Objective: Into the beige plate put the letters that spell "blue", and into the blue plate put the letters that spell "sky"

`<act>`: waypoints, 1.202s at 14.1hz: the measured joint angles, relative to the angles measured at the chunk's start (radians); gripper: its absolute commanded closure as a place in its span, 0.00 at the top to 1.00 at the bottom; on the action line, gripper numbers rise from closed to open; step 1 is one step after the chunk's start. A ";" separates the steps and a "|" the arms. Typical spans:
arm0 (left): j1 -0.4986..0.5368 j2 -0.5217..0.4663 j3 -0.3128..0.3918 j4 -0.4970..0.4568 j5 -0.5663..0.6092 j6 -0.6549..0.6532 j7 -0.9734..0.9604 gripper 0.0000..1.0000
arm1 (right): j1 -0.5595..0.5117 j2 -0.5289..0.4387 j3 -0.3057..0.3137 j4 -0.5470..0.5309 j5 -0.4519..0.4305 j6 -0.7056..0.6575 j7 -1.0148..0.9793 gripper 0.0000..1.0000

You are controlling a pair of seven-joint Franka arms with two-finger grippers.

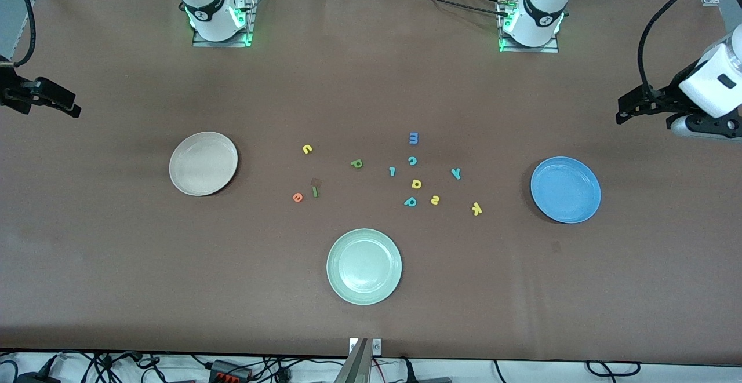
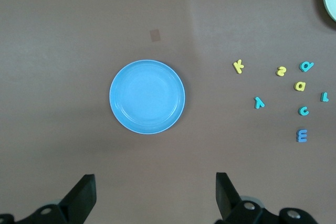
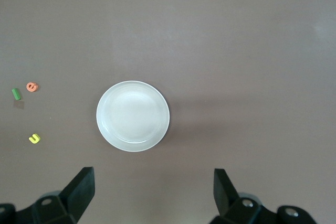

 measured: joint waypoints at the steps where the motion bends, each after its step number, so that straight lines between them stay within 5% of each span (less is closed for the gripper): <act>1: 0.000 0.005 0.000 0.000 0.000 -0.001 0.000 1.00 | 0.000 0.000 0.000 0.000 0.000 0.000 0.000 1.00; 7: -0.060 0.117 -0.006 -0.002 -0.001 -0.006 -0.001 1.00 | 0.021 0.019 0.014 -0.005 0.001 -0.008 -0.007 1.00; 17: -0.242 0.484 -0.011 -0.003 -0.001 0.449 -0.446 1.00 | 0.239 0.271 0.023 -0.025 0.039 0.080 -0.006 1.00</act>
